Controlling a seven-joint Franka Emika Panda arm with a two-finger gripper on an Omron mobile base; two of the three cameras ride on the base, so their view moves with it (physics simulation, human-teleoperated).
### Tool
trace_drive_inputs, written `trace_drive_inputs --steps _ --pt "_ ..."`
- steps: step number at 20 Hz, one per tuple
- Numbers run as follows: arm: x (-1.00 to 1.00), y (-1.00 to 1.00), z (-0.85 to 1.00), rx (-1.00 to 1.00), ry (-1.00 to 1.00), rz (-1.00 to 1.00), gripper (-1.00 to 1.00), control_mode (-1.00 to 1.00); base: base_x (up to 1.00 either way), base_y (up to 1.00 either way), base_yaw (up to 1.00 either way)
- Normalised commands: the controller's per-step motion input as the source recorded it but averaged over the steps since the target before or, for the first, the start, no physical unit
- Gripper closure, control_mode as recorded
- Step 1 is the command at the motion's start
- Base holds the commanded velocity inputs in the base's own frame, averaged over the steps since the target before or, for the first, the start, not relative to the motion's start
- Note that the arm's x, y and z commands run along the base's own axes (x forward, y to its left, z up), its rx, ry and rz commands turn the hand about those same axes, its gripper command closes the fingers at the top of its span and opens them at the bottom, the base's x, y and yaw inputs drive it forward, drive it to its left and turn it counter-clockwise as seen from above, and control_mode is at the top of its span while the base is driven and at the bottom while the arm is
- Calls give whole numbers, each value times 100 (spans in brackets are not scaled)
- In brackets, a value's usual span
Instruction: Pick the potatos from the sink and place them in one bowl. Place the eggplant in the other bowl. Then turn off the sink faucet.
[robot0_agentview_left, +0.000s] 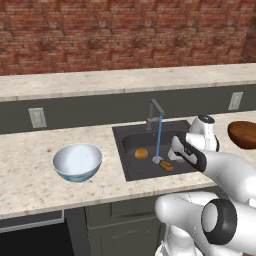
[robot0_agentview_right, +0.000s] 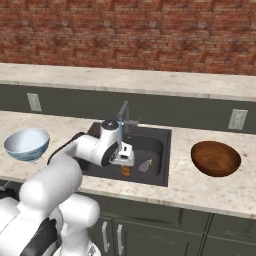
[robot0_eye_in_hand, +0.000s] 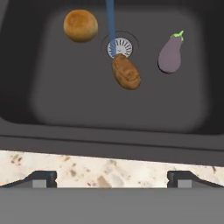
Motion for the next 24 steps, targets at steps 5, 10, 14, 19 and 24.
trace_drive_inputs --steps 5,10,14,19,24 --pt "31 -3 -22 0 0 0 -100 -100 0 0 0" --pt "31 -2 -23 0 0 0 -100 -100 0 0 0" --pt "30 -3 -24 0 0 0 -100 -100 0 0 0" --pt "30 -6 -23 0 0 0 -100 -100 0 0 0" --pt "31 -5 -23 0 0 0 -100 -100 0 0 0"
